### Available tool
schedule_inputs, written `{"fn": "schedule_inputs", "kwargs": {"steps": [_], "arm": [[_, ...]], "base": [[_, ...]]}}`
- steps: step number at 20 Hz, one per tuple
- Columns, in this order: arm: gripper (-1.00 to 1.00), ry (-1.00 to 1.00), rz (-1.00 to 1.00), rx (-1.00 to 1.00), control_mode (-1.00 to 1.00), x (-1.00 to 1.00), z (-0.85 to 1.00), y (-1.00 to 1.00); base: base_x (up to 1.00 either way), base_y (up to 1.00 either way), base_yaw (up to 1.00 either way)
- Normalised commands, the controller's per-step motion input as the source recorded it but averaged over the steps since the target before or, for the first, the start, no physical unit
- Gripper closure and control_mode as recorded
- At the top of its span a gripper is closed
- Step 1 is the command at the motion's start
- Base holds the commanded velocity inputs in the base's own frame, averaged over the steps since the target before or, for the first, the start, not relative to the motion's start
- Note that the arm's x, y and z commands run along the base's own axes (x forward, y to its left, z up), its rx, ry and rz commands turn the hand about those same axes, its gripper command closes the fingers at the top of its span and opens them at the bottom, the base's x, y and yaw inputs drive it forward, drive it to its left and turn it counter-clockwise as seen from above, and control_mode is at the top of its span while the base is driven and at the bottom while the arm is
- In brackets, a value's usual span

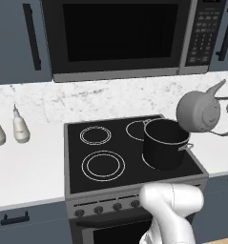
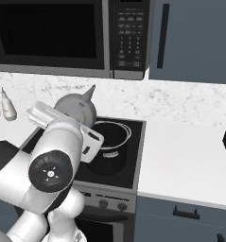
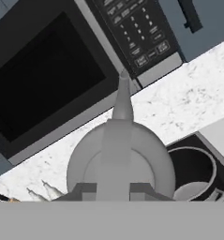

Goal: Pick the kettle from the counter and place it on a stove burner. Then turn the burner on.

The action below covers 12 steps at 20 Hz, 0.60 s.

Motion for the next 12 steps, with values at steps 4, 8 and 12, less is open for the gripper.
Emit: {"fn": "schedule_inputs", "kwargs": {"steps": [4, 8, 12], "arm": [[1.0, 0.15, 0.08, -0.06, -1.0, 0.0, 0.08, 1.0], [1.0, 0.23, 0.06, -0.13, -1.0, 0.0, 0.0, 1.0], [1.0, 0.34, 0.03, -0.19, -1.0, 0.06, -0.02, 1.0]], "base": [[0.0, 0.0, 0.0], [0.0, 0.0, 0.0], [0.0, 0.0, 0.0]]}}
